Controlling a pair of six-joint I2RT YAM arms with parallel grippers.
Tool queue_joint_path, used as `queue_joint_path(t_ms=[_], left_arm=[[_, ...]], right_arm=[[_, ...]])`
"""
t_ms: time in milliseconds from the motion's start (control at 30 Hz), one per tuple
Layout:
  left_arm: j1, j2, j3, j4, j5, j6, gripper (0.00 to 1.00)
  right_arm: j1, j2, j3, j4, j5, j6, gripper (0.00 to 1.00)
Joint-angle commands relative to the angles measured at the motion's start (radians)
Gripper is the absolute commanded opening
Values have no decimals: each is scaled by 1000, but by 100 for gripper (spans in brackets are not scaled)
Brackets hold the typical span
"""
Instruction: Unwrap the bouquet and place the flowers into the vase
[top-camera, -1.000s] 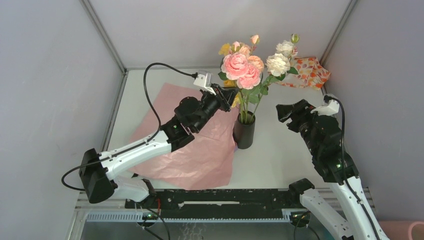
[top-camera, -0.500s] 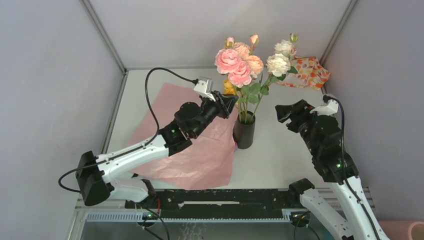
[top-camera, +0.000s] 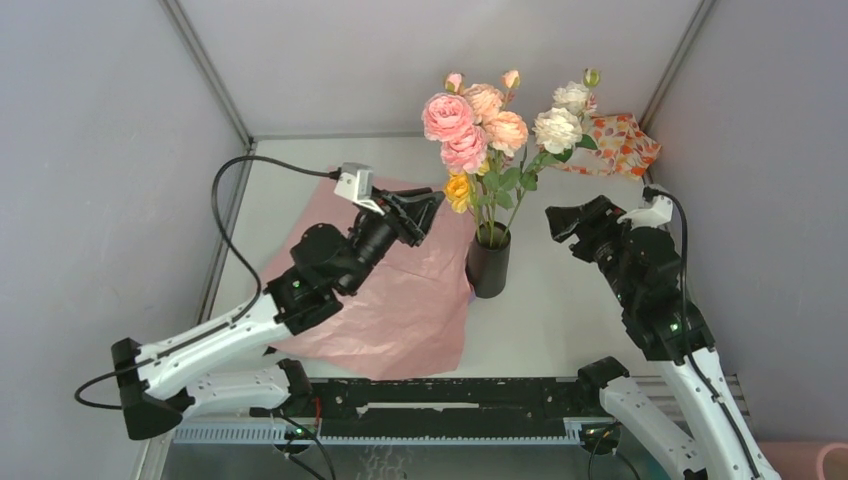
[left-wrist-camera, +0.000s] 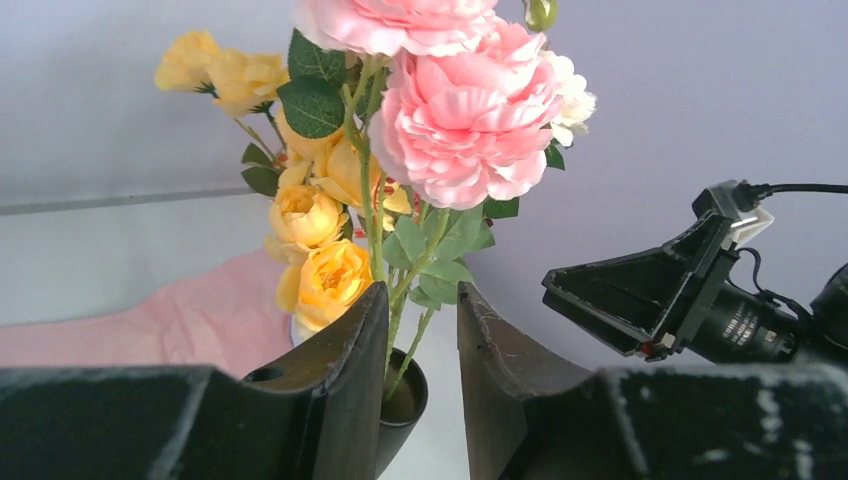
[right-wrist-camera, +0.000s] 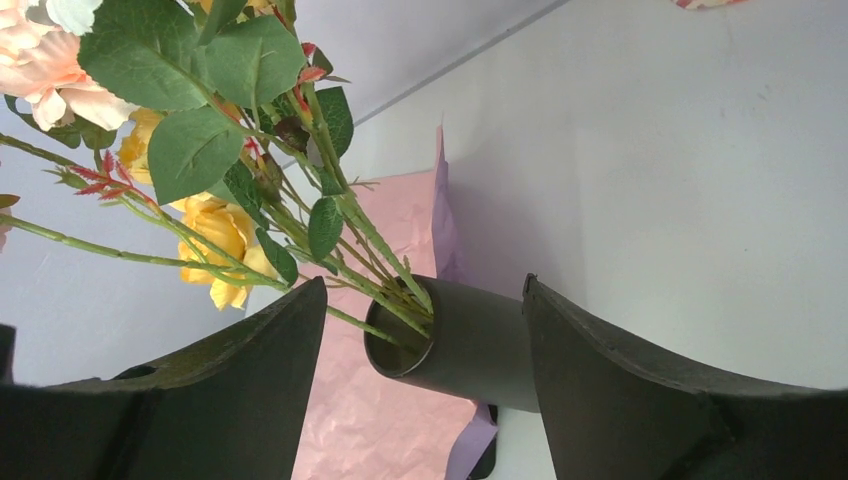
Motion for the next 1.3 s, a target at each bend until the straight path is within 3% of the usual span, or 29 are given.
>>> queue_joint_path(t_ms=[0, 200, 333, 567, 833, 1267], left_arm=[[-28, -119, -32, -28, -92, 50, 36], [-39, -270, -19, -142, -274, 114, 37], [-39, -340, -24, -208, -399, 134, 38], [-39, -419, -34, -311, -525, 137, 38], [-39, -466, -32, -374, -604, 144, 40], [-39, -456, -39, -380, -604, 132, 40]], right_arm=[[-5, 12, 34, 60, -27, -6, 82], [42, 89, 204, 77, -33, -86, 90], [159, 184, 376, -15, 170, -153, 99], [268, 377, 665, -235, 475, -140, 100], [307, 299, 612, -194, 629, -143, 100], [312, 238, 543, -164, 631, -143, 99]])
